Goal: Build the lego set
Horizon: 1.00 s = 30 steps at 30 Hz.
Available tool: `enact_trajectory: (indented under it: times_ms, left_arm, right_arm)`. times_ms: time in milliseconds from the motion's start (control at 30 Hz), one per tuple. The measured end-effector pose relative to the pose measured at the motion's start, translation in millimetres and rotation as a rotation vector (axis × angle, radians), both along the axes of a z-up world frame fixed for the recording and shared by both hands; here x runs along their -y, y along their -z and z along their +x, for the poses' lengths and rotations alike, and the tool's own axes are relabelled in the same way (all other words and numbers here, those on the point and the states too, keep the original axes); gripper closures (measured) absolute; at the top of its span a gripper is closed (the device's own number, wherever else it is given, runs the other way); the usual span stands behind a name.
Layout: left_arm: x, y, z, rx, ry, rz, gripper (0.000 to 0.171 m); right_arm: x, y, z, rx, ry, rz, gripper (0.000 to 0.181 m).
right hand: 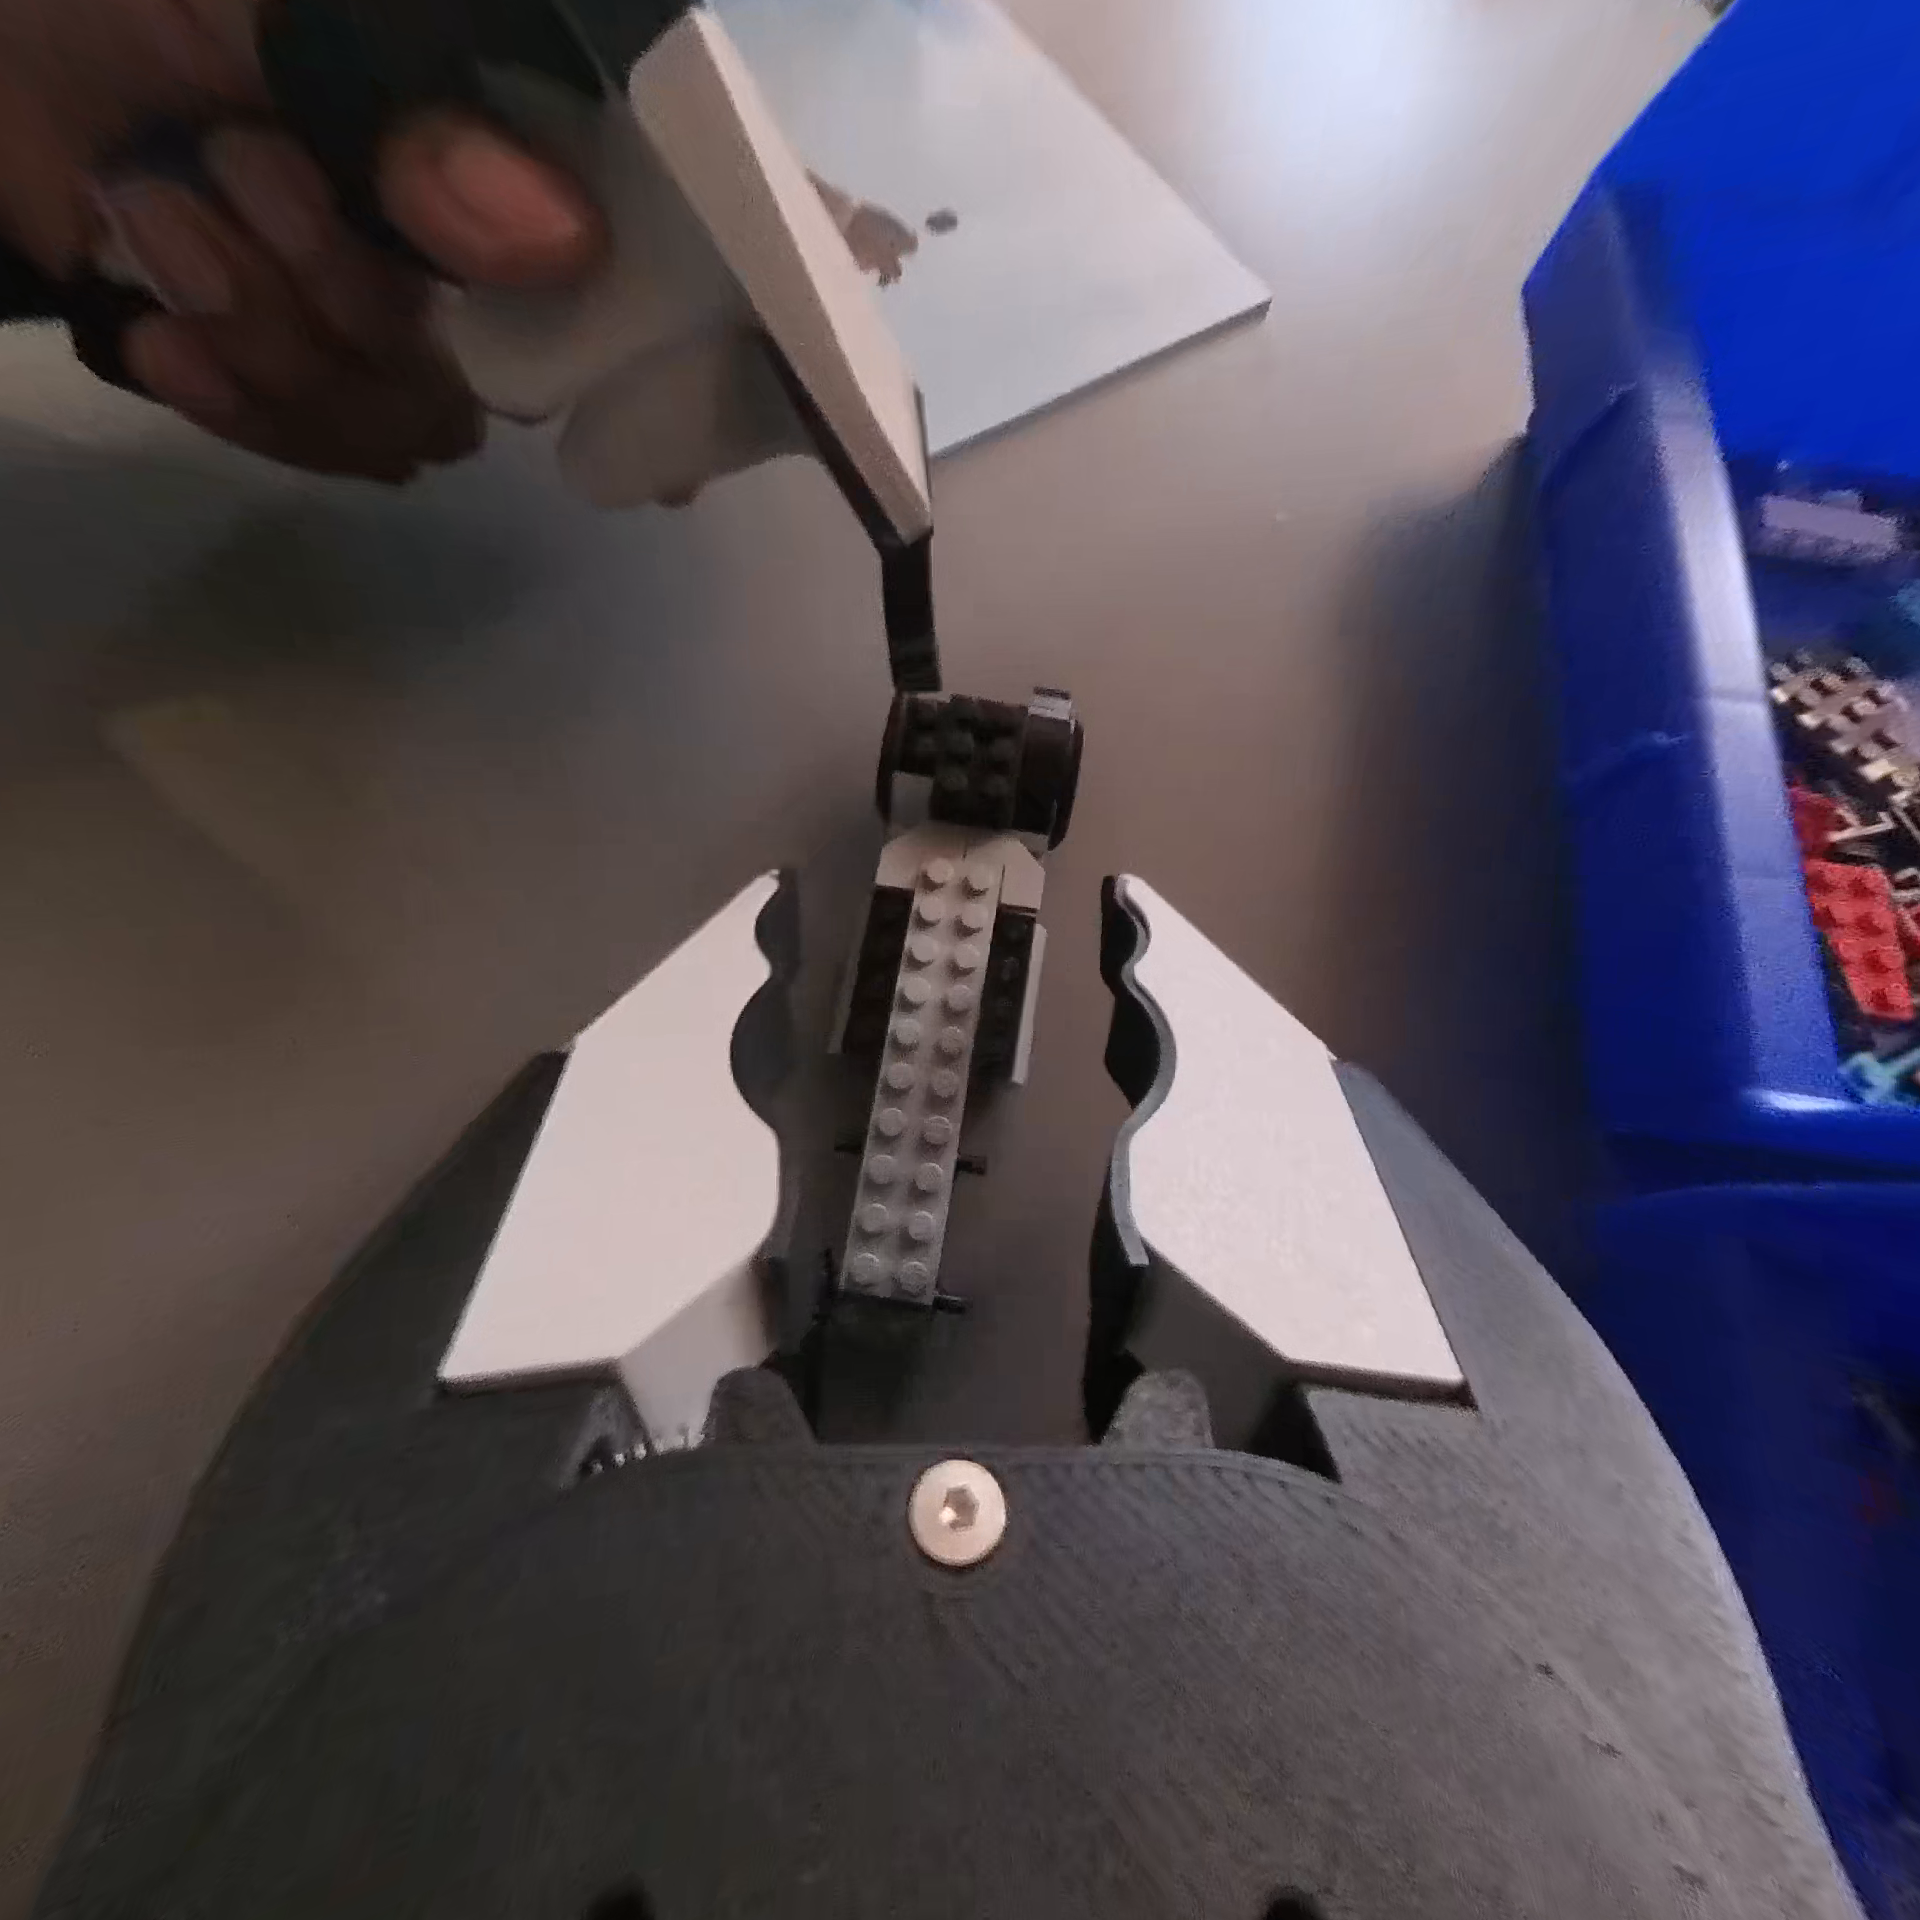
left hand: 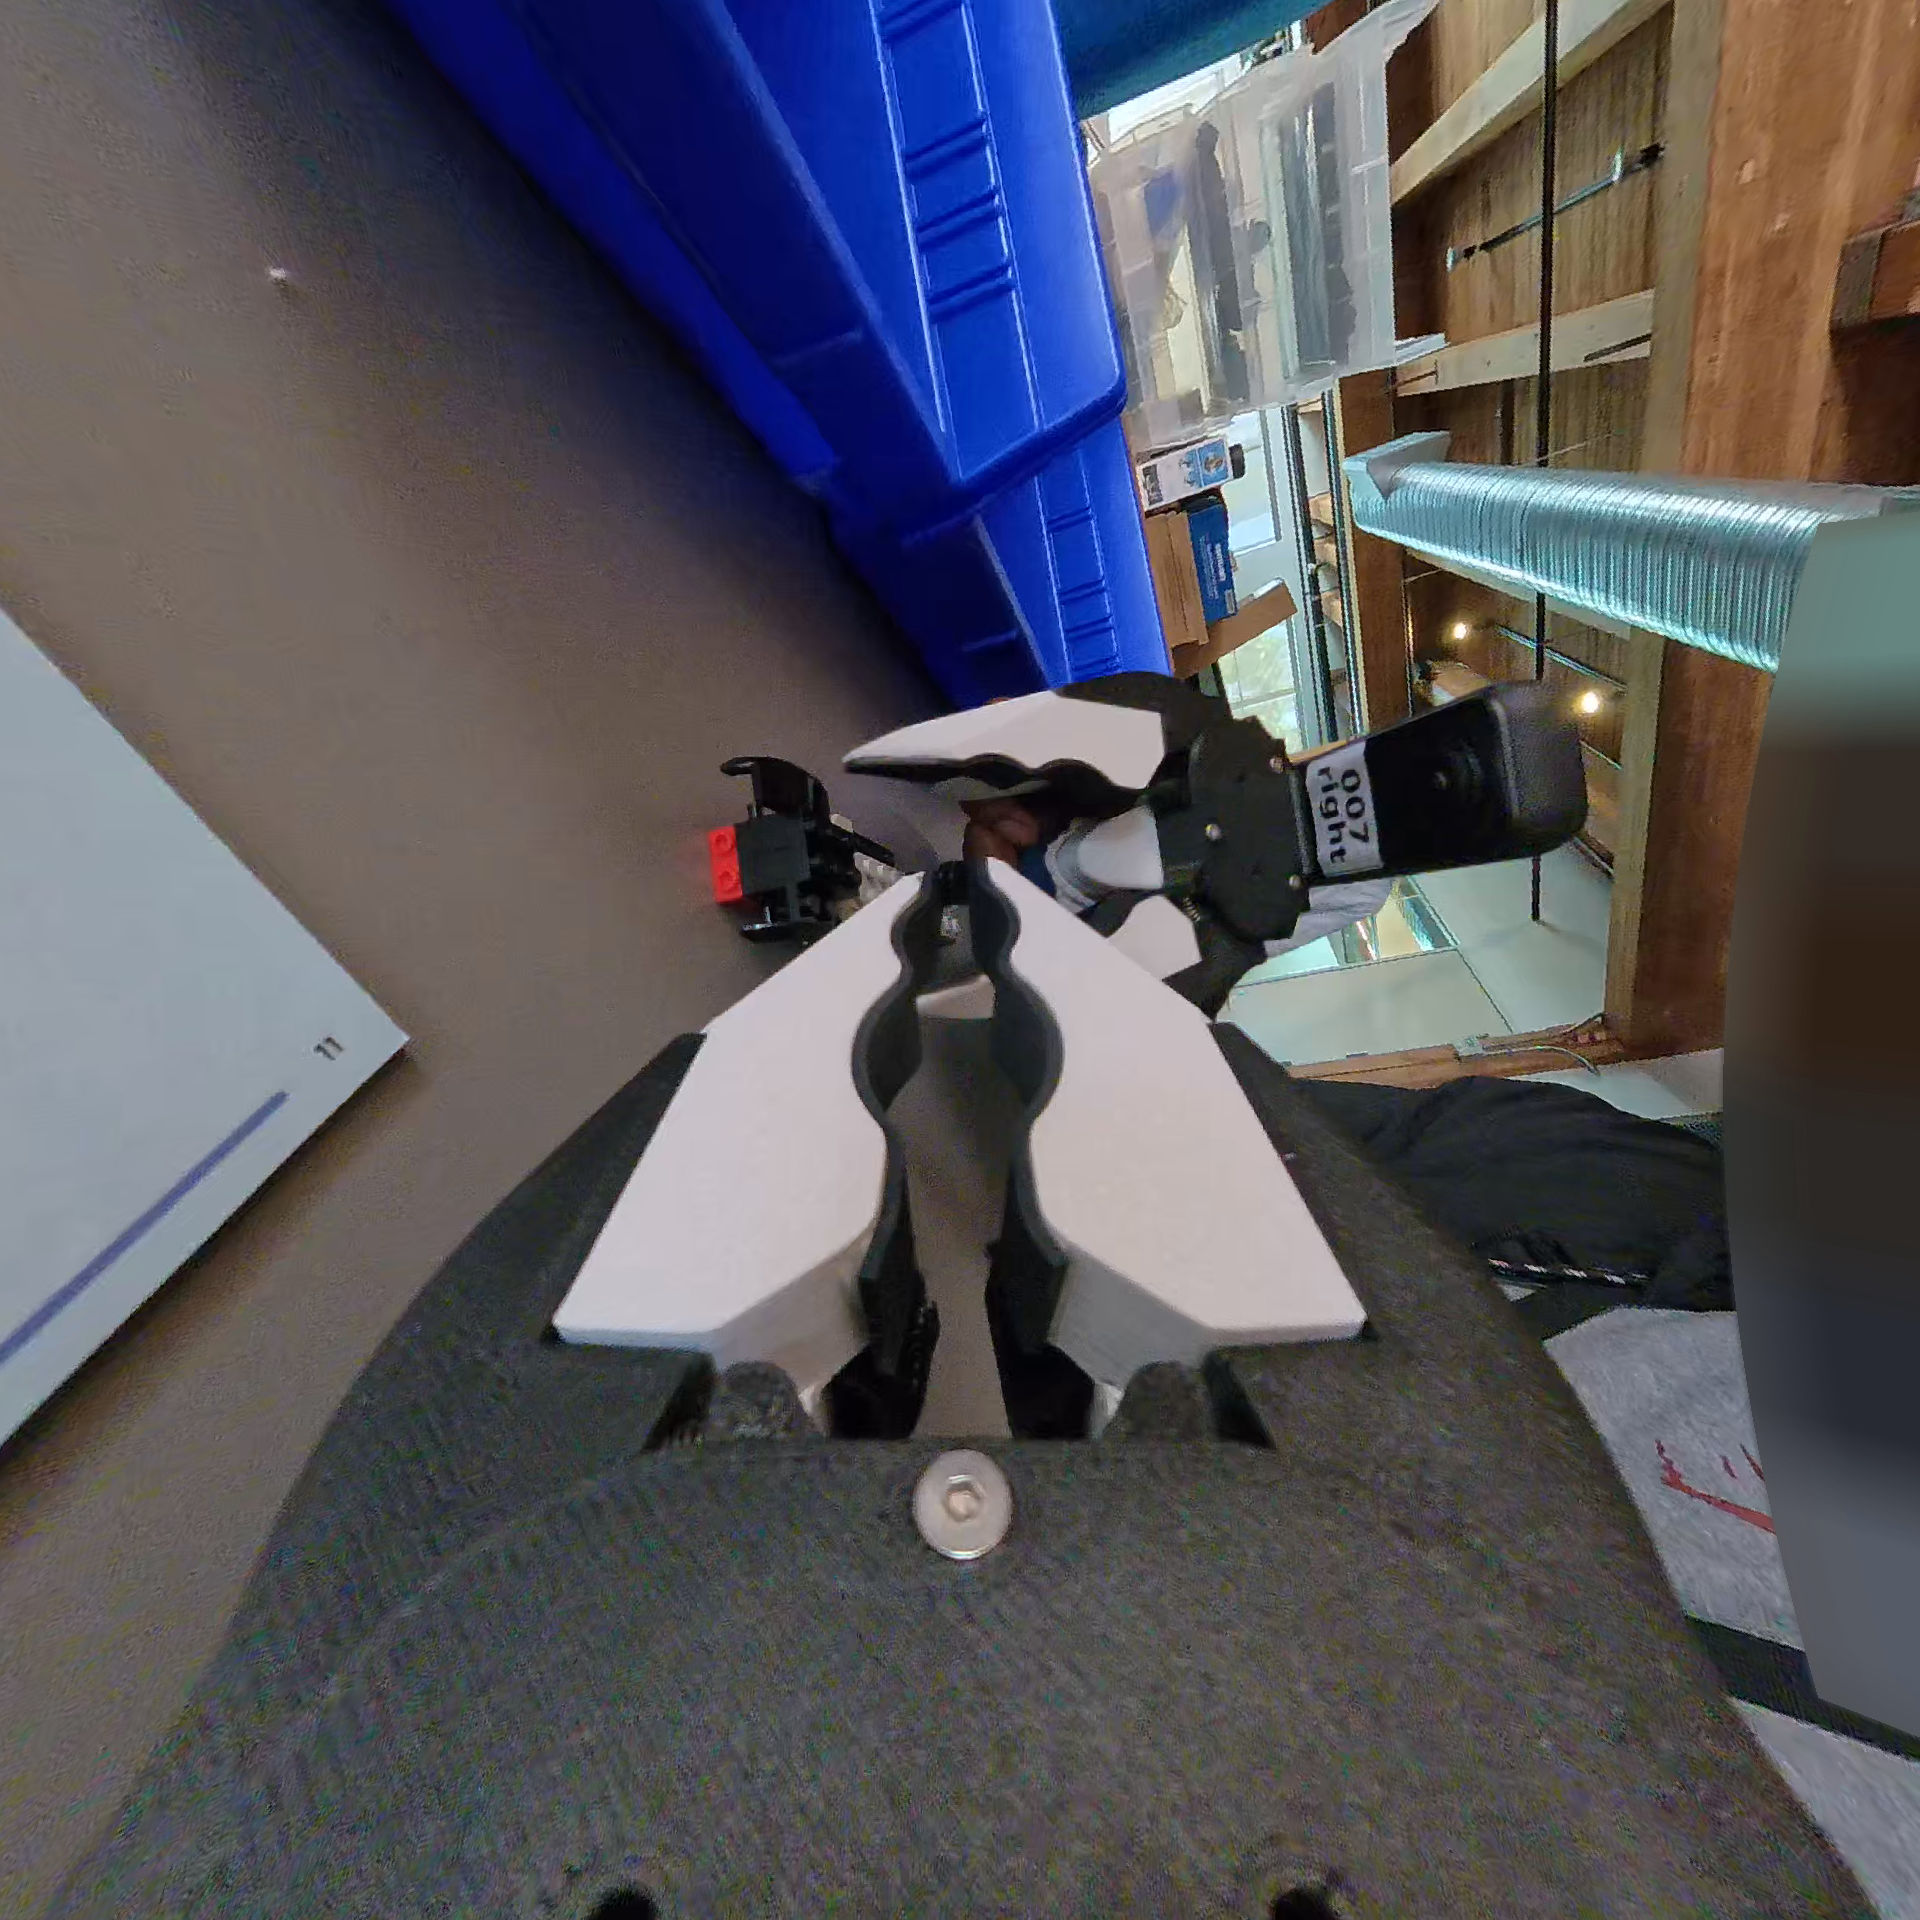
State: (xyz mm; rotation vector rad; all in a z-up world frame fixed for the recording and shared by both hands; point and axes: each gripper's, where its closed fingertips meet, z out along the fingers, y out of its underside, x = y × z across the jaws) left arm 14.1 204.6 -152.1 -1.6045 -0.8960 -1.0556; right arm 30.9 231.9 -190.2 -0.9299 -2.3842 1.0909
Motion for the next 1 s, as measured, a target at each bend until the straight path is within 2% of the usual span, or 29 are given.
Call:
enact_trajectory:
  times_ms: [200, 333, 1000]
  left_arm:
    - [-1, 4, 2, 0.030, 0.001, -0.004, 0.167]
    - [1, 7, 0, 0.029, -0.006, -0.013, 0.167]
    - [-1, 1, 3, -0.054, 0.008, -0.061, 0.167]
  right_arm:
    - [2, 16, -3, 0.042, 0.010, 0.087, 0.124]
    - [6, 16, -3, 0.039, 0.016, 0.075, 0.139]
    - [10, -2, -9, -0.053, 0.052, -0.022, 0.142]
